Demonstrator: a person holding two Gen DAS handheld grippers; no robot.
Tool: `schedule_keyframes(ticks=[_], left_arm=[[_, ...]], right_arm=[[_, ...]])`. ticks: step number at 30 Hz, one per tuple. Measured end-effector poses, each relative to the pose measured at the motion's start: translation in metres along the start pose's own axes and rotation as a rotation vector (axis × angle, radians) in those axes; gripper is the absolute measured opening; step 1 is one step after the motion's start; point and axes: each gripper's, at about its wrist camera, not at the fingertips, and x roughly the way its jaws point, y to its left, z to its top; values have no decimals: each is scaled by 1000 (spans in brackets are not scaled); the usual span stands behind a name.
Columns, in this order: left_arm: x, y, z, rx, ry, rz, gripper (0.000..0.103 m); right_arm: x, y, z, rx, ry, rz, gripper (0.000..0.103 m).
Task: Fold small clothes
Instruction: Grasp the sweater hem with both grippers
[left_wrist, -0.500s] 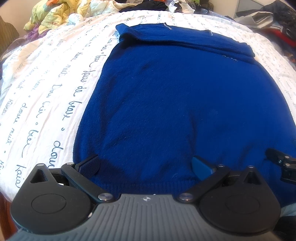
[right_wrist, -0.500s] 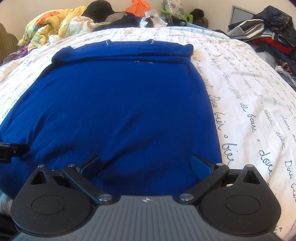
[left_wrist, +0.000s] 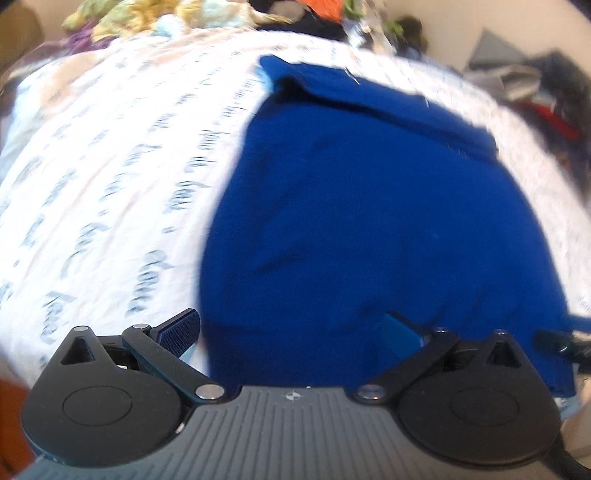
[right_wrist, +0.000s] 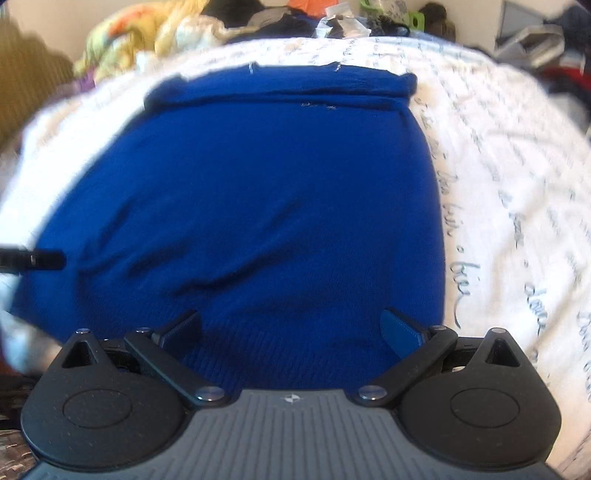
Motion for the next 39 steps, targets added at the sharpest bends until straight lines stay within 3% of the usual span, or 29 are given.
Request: schedule_keyframes(ticks=[5,8,14,17,20,25,26,27,28,29,30,35,36,37,38,39], left_arm=[[-10,29,-14,-67,9,-179,103],[-11,38,-16,-104,28,-293,102],[-5,64,-15,-270,60,-452,100],[-3,75,-13,-325,73,-483,89],[-3,77,-10,-331,79,-465,74],[-6,77,-9,-277,94,-424,47],[-6,79,-10,-274,97,-420,44],[-7,81,-12,-273,99,-418,40],[-7,83,-14,-276,100,-421,40],[-7,86,-16,-284,99,-426,40],[-8,88,-18,-291,99,-430,39],[-8,90,-21,-294,100,-437,37],[-9,89,-21,-282,102,-425,20],[-9,86,-19,-263,109,-407,6],[-11,84,-18,-248,108,-395,6],[-13,84,-15,-235,104,-395,6]], right_arm=[[-10,-72,3,342,17,243,103],[-11,-98,-2,452,14,350,103],[-26,-124,-6,511,25,283,103],[-22,-121,-9,516,65,366,103],[-10,-111,-11,479,130,472,103],[-11,-114,-14,501,134,511,102],[-13,-117,-17,508,133,514,98],[-14,-118,-19,508,144,508,78],[-13,-118,-21,501,163,493,67],[-15,-119,-24,490,165,484,49],[-16,-119,-26,483,159,484,45],[-13,-122,-29,503,165,514,45],[-13,-123,-29,503,165,515,42],[-12,-121,-28,485,169,499,32],[-11,-119,-29,464,175,478,4],[-12,-117,-28,456,167,465,5]])
